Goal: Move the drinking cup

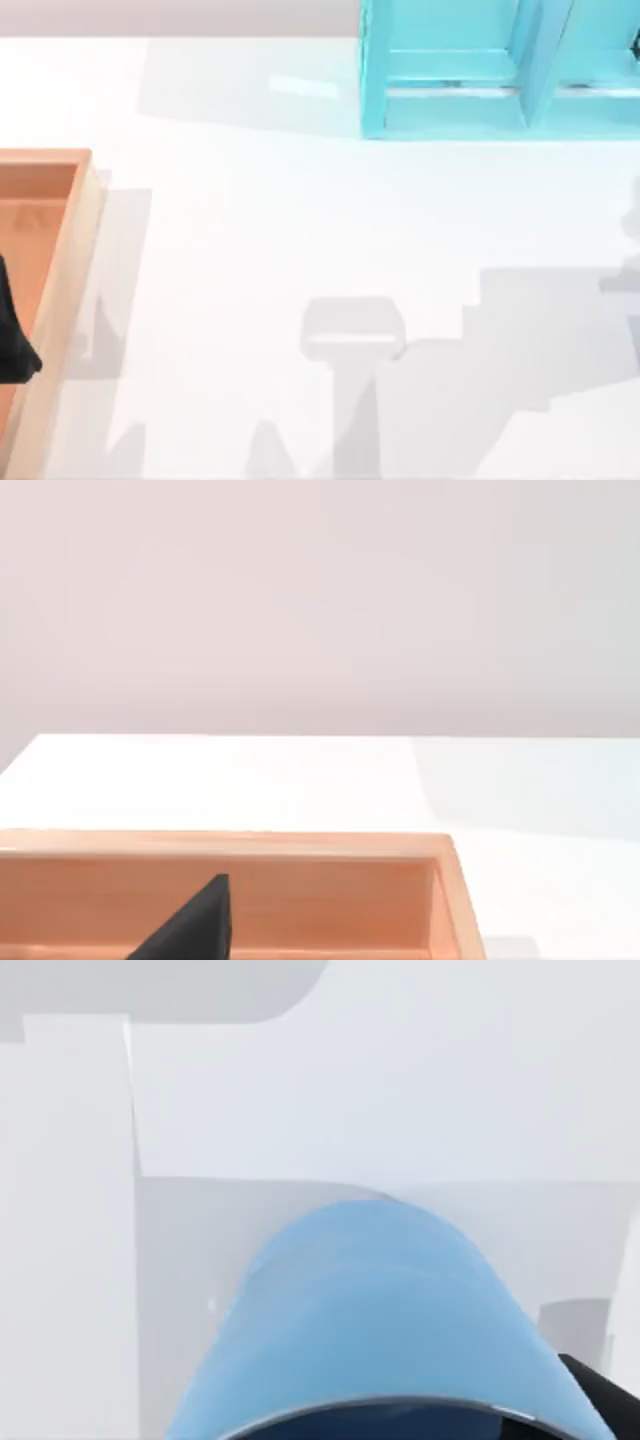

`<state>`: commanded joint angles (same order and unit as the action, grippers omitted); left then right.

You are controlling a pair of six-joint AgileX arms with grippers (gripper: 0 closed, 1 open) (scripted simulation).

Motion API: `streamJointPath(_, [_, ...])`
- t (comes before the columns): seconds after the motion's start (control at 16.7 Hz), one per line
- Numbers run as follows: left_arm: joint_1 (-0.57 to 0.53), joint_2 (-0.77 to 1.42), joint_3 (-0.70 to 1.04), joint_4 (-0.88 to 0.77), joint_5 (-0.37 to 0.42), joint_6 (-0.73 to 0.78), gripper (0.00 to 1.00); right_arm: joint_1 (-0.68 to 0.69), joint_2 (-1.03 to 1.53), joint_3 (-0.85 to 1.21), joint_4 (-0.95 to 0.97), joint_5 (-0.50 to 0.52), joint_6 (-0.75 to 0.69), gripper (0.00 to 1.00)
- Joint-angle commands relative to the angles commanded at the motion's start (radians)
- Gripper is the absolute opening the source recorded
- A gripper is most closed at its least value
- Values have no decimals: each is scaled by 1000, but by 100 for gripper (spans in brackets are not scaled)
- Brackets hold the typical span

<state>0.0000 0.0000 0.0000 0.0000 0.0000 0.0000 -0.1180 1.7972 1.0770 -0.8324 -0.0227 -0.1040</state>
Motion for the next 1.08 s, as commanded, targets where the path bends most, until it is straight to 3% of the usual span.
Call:
streamJointPath(0.78, [0,0,0,0,0,0,100,0,0,0,0,0,0,98])
streamJointPath(1.08, [0,0,0,0,0,0,100,0,0,0,0,0,0,100])
